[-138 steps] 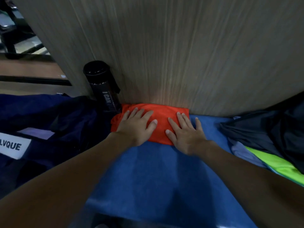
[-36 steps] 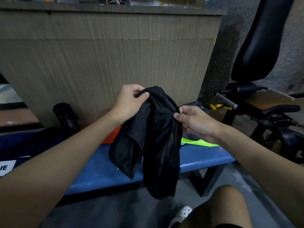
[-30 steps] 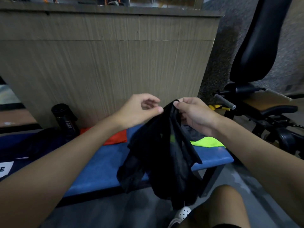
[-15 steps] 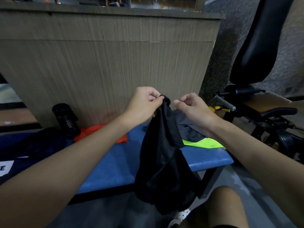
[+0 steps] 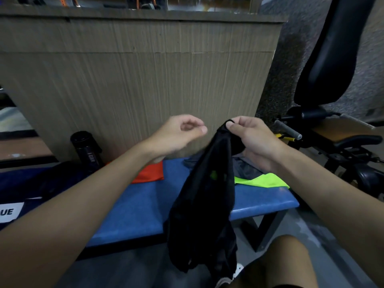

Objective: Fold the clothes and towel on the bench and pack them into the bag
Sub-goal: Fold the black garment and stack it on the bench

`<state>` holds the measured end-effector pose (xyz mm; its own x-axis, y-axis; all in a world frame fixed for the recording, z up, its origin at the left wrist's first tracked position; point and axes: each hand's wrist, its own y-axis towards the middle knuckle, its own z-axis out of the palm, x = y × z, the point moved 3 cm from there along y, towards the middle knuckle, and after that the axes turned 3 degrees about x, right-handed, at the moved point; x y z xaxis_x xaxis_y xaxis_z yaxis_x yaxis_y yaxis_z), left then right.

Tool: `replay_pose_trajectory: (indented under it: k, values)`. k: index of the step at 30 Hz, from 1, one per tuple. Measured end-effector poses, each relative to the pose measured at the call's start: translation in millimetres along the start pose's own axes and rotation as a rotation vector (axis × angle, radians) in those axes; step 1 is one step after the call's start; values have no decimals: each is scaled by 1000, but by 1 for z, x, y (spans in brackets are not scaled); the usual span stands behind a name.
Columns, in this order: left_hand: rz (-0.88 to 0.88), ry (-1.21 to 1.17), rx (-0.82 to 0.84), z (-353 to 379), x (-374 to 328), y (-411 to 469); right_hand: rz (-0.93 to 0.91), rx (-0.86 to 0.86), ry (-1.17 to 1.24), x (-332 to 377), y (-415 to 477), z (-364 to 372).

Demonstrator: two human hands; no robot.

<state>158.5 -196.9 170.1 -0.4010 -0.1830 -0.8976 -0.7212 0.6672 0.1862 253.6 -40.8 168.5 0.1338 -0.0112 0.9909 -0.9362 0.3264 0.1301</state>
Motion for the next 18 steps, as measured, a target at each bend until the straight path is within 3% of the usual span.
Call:
replay_pose_trajectory:
  k: [2,4,10,15,18]
  values:
    - [29,-27,185,10,5,-6,19,21,1,4,0,-1]
    - [81,-15,227,19,7,-9,17,31,10,6,0,0]
    - [123,9,57,26,6,-4,34,-5,46,2,2,-8]
    - [132,-40,-45,14,0,1,151,196,6,-7,-7,-15]
    - [141,-34,-74,10,-2,5,145,208,-86,-15,-10,-15]
